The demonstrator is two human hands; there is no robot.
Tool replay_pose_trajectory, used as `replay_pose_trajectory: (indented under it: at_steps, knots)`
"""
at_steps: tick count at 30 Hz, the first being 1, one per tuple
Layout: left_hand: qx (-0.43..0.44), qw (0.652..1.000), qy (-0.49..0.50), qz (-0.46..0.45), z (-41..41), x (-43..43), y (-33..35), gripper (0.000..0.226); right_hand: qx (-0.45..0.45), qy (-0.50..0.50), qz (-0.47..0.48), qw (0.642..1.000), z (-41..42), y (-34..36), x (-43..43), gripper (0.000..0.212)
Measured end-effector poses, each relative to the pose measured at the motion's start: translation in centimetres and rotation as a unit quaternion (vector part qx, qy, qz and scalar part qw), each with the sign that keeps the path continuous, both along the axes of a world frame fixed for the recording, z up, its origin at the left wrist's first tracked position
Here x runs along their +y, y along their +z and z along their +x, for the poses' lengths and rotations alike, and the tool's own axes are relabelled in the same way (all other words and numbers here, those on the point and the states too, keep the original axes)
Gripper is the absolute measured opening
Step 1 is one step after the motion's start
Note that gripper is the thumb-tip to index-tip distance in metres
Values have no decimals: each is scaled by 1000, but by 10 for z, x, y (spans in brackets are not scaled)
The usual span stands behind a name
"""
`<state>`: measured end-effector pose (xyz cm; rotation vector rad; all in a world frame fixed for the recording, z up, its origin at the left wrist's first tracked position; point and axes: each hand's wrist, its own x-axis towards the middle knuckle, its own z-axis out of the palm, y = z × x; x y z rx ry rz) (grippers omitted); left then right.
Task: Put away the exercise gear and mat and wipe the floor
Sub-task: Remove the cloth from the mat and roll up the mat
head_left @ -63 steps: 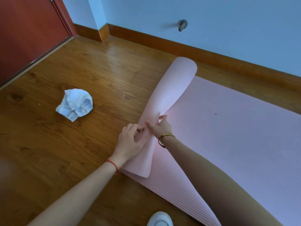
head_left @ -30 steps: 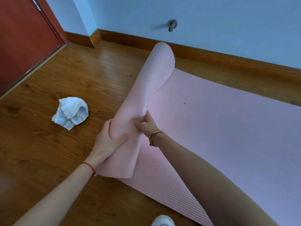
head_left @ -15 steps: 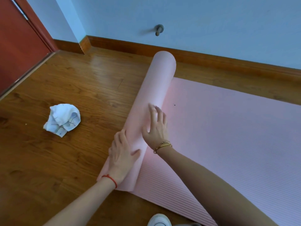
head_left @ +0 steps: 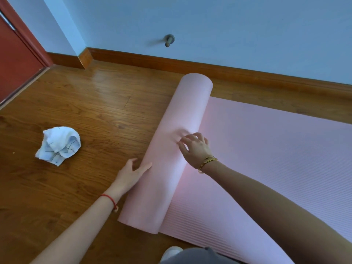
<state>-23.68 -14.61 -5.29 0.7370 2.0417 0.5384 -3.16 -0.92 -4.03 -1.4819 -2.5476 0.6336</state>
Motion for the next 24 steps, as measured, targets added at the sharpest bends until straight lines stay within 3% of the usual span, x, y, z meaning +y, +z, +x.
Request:
replay_pose_trajectory:
  at_steps: [2, 4, 10, 14, 18, 20, 24]
  knots:
    - [-120, 992, 6, -34, 1, 2, 0, 94, 11, -3, -37, 999, 9, 1, 1, 35]
    - [-146, 989, -10, -25, 12, 3, 3, 86, 45, -30, -93, 994, 14, 3, 1, 35]
    - [-2, 997, 17, 76, 66, 17, 9, 67, 177, -155, -280, 931, 31, 15, 3, 52]
    - [73, 990, 22, 120, 106, 37, 18, 75, 227, -187, -312, 903, 42, 11, 11, 76]
    - [135, 986, -42, 86, 145, 57, 20, 82, 257, -219, -341, 877, 61, 8, 26, 90]
    - [148, 983, -86, 69, 159, 63, 25, 79, 245, -227, -348, 876, 77, 11, 34, 91]
    - [85, 986, -116, 84, 165, 70, 31, 50, 202, -224, -358, 884, 121, 11, 53, 69]
